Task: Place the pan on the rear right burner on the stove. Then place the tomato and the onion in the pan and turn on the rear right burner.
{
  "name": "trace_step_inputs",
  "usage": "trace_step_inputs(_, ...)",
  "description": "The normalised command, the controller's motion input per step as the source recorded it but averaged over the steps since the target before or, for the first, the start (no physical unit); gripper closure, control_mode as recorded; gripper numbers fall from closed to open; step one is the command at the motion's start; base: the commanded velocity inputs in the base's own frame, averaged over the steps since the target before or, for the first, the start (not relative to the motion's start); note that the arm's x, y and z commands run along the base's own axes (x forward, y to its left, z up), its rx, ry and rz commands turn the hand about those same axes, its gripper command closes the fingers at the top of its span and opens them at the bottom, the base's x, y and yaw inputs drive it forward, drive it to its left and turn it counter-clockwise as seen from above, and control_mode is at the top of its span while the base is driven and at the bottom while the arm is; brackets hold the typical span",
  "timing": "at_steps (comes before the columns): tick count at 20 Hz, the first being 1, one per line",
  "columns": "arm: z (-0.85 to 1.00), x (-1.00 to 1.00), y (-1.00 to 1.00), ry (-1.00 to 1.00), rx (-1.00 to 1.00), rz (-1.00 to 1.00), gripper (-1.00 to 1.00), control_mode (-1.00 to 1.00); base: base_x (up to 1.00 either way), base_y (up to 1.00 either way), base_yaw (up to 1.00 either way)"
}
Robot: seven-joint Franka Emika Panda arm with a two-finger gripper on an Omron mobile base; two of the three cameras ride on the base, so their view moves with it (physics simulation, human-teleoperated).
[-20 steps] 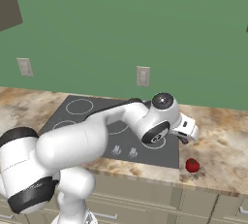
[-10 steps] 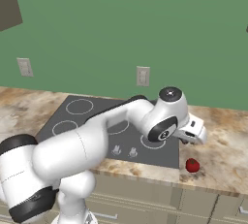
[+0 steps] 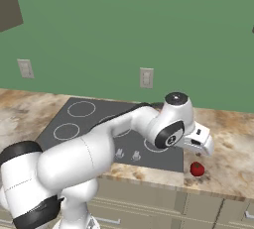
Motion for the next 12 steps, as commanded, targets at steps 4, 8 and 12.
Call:
trace_step_inputs(4, -0.32, 0.05, 0.0, 0.0, 0.0, 0.0, -1.0, -1.0, 0.0, 0.0, 0.0)
trace_step_inputs(8, -0.08, 0.14, 0.0, 0.02, 0.0, 0.0, -1.0, -1.0, 0.0, 0.0, 0.0)
trace_step_inputs(12, -0.11, 0.0, 0.0, 0.02, 0.0, 0.0, -1.0, -1.0, 0.0, 0.0, 0.0)
